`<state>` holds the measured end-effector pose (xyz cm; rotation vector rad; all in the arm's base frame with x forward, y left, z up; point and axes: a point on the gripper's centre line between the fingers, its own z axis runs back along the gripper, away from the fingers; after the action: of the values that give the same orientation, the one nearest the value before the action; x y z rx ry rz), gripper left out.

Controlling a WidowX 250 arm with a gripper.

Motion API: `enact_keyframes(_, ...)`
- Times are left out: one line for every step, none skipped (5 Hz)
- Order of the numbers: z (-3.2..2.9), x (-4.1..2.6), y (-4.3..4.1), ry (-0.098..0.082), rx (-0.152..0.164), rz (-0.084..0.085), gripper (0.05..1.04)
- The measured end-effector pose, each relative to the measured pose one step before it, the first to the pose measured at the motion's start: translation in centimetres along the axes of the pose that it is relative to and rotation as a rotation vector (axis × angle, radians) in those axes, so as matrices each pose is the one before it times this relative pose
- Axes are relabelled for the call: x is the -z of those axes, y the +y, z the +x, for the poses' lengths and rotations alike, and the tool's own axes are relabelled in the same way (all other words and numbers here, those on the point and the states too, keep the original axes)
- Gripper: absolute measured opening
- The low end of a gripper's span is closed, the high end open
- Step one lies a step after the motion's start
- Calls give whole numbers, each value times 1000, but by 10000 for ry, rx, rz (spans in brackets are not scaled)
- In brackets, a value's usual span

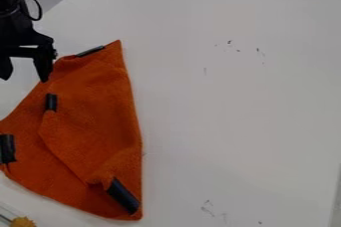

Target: Unfold the cloth from the bottom left to the top right

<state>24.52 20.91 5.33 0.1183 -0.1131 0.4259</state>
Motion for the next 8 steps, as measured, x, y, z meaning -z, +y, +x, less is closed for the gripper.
enact_keyframes(-379,881,-183,282,-4,-65,1000)
enact_keyframes(18,346,-975,-74,248,186,1000)
enact_keyframes(416,420,-1094,-107,316,-112,1000)
enact_keyframes(151,854,-1049,5,-16,-350,1000)
enact_keyframes(-23,1031,-273,76,123,-163,950)
enact_keyframes(-279,382,-192,108,-162,-158,789)
enact_keyframes(-337,176,285,67,-41,-54,483)
enact_keyframes(-186,-137,-26,258,87,188,231)
